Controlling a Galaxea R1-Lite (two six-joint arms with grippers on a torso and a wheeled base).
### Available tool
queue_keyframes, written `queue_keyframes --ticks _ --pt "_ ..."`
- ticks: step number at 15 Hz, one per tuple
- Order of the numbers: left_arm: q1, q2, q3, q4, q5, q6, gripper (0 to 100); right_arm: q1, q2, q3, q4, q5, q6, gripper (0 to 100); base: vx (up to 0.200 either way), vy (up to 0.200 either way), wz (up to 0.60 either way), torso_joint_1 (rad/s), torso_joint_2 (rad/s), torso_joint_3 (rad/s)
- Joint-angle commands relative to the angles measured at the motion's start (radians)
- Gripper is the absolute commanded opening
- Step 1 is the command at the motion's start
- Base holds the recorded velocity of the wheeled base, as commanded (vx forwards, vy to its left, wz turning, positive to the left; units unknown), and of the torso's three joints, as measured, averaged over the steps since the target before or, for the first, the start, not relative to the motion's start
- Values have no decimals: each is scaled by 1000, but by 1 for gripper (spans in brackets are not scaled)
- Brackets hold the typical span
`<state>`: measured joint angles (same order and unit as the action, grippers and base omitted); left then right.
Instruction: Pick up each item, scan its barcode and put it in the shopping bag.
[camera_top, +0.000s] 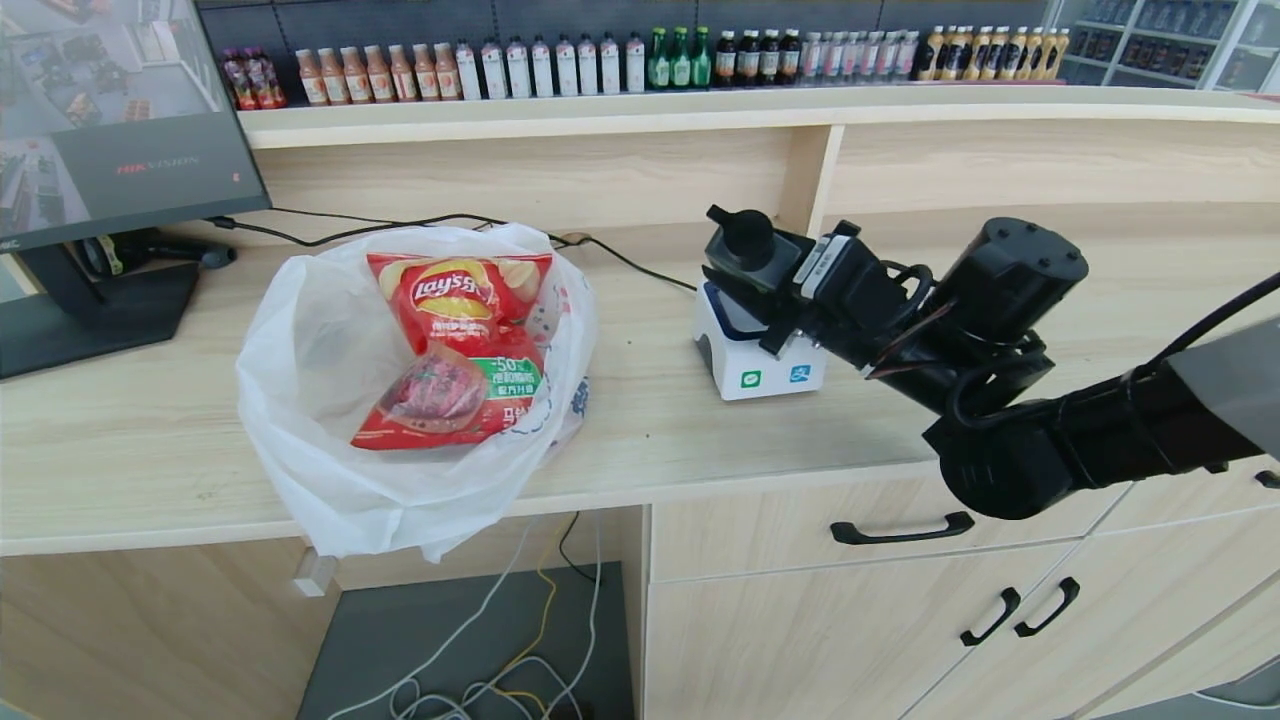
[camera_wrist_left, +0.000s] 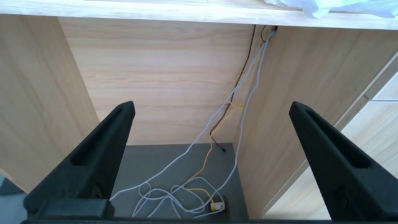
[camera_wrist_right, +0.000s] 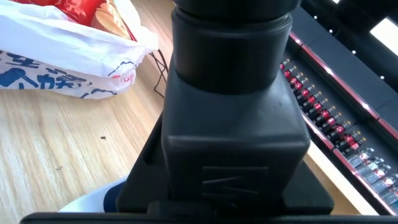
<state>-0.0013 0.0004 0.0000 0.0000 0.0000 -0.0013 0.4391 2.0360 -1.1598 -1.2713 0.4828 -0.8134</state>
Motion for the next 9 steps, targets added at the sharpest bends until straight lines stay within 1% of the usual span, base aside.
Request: queue_keyframes --ticks 1,3,5,7,8,9 --pt "0 0 0 0 0 0 100 30 -94 -1 50 -33 10 0 0 0 0 0 0 0" --pt "0 0 0 0 0 0 100 44 -146 8 56 -98 69 0 0 0 0 0 0 0" --pt "0 0 0 -2 2 0 100 55 -192 72 36 -181 160 0 0 0 0 0 0 0" --pt "0 0 0 0 0 0 100 55 -221 141 -49 -245 235 0 0 0 0 0 0 0" --pt "0 0 0 0 0 0 100 56 -234 184 -108 -302 290 0 0 0 0 0 0 0" --pt "0 0 0 0 0 0 100 55 -238 218 -163 -337 341 0 0 0 0 0 0 0"
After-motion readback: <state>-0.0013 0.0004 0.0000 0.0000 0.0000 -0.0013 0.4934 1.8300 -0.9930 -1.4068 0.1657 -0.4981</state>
